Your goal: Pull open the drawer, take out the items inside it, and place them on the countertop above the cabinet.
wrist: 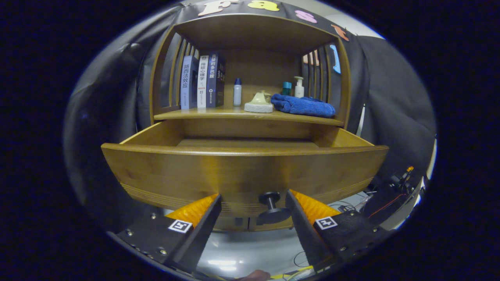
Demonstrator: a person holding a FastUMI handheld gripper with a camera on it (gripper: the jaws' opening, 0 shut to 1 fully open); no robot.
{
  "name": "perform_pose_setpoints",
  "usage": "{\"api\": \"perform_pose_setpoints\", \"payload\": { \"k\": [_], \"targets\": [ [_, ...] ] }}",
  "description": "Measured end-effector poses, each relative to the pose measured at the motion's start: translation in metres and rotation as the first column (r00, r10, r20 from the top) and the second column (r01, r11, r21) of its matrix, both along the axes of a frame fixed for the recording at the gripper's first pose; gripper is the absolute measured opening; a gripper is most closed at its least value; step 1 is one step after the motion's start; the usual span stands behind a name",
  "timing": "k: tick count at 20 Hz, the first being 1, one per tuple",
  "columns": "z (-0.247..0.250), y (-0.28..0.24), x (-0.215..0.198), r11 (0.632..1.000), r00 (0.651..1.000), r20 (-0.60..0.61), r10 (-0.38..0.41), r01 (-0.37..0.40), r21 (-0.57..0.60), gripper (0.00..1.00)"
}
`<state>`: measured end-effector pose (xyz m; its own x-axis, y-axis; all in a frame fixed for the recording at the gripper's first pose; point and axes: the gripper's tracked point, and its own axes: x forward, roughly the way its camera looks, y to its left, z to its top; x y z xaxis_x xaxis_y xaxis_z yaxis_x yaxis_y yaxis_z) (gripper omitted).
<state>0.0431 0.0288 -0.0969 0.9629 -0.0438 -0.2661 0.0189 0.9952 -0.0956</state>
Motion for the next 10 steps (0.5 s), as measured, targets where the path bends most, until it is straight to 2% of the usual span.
{"api": "perform_pose_setpoints", "payload": {
  "k": [3,4,5,10],
  "targets": [
    [0.006,0.009,0.041,0.999,1.0,0.026,0.016,-0.017,0.046,0.99],
    [0.006,0.009,0.041,0.999,1.0,0.005,0.017,-0.017,0.044,0.99],
    [0.007,0.011,0.06,0.999,1.0,0.015,0.018,-0.019,0.051,0.99],
    [0.009,0.014,0.104,0.998,0.999,-0.011,0.03,-0.03,0.048,0.99]
  ]
}}
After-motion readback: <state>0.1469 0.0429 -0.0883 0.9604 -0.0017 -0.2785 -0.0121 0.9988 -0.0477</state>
